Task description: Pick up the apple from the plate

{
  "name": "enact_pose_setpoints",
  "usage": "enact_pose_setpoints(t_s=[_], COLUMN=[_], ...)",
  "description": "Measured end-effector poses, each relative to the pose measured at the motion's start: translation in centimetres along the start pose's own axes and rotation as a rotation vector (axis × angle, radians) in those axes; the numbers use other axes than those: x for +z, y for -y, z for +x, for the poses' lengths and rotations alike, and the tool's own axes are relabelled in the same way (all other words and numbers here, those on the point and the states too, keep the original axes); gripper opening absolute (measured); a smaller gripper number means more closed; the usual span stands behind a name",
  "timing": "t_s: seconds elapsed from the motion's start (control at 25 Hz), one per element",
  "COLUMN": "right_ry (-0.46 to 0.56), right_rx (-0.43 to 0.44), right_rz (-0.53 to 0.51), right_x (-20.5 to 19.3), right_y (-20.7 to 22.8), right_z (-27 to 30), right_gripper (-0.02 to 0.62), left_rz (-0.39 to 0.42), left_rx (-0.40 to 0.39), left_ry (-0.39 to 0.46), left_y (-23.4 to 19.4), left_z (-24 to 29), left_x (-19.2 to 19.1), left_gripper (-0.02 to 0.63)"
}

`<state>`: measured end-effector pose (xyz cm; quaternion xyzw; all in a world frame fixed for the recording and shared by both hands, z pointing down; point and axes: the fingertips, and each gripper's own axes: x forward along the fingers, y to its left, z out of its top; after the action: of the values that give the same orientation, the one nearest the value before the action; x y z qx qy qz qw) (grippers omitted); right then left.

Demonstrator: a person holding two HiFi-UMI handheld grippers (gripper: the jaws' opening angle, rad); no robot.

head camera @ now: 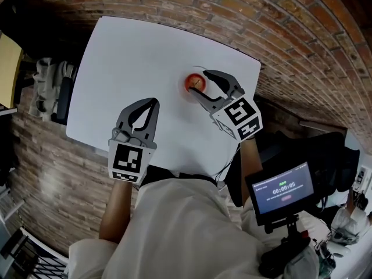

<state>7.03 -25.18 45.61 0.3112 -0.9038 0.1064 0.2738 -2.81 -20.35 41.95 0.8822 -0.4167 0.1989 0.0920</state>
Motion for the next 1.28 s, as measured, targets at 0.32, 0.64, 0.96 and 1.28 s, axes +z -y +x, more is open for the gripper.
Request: enact_pose_setpoints(t_s=[0.32,0.64,0.96,1.28], right_ry=[-0.026,-0.003,0.012,-0.003], right_rx=[-0.003,-0.001,0.044,0.071], right_rz=[-0.018,-0.020,0.012,0.006], right_x=[-1.8,-4.0,-5.4,-8.0], right_y=[0.9,1.4,1.4,1.3], right_z=[1.8,3.7,4.9,6.1], right_gripper=[0.271,0.342,0.398,0.457], left_rz=[-0.018,-0.023,-0.037,-0.034], left_rx=[0.010,0.021,0.025,0.011], left_ry=[-0.022,-0.047,-0.067,-0.077], left_y=[0.1,0.1,0.2,0.8], left_z=[0.5,0.5,0.5,1.0], left_x=[-1.0,-2.1,-3.0,-3.3], left_gripper=[0.006,0.006,0.006,0.006])
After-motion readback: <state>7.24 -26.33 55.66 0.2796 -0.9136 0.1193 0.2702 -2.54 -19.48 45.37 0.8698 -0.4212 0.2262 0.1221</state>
